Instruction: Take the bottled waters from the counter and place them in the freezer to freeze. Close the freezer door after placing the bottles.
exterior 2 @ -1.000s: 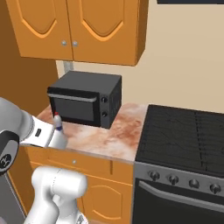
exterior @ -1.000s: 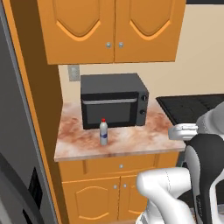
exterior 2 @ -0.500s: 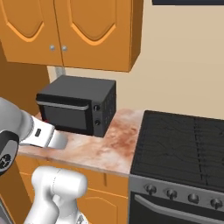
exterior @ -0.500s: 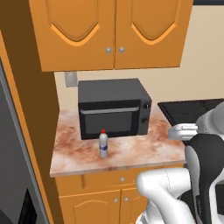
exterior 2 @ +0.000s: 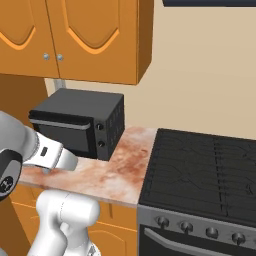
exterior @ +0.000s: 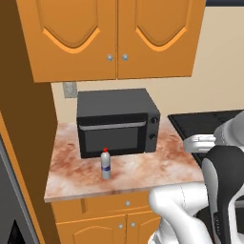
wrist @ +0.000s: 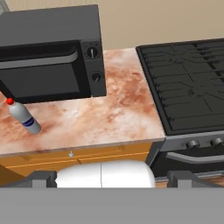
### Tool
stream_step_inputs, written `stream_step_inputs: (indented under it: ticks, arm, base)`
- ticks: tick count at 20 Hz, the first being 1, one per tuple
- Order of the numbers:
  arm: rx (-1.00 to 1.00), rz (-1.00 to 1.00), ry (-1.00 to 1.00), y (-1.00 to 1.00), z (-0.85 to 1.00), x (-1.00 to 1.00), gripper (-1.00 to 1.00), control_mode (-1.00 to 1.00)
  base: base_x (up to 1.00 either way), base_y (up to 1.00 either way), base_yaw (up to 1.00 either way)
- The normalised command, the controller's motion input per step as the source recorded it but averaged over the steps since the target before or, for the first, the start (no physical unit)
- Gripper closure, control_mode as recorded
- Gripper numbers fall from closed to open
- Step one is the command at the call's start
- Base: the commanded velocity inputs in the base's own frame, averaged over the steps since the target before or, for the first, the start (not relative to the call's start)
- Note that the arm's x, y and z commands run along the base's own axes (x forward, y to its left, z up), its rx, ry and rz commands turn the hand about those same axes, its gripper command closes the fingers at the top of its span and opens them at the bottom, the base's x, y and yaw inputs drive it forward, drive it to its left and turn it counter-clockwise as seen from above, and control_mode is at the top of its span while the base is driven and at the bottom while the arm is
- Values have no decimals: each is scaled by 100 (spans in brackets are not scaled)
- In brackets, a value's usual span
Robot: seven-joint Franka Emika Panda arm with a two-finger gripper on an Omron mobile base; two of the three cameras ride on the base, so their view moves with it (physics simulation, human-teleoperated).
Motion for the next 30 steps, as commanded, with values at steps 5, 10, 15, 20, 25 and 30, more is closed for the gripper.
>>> stream_step_inputs:
  ticks: [5, 10, 15, 20, 25, 30]
  arm:
    - [0, 0, 0, 0, 0, 0, -100, 100]
    - [0, 0, 0, 0, 0, 0, -100, 100]
    - [0, 0, 0, 0, 0, 0, -100, 100]
    - [0, 0, 0, 0, 0, 0, -100, 100]
    - [-1, -1, -10, 48, -5, 0, -100, -100]
    - [-2, -2, -16, 83, -17, 1, -100, -100]
  base:
    - [0, -27, -10]
    - [0, -2, -2]
    - [0, 0, 0]
    - [0, 0, 0]
    - [0, 0, 0]
    - [0, 0, 0]
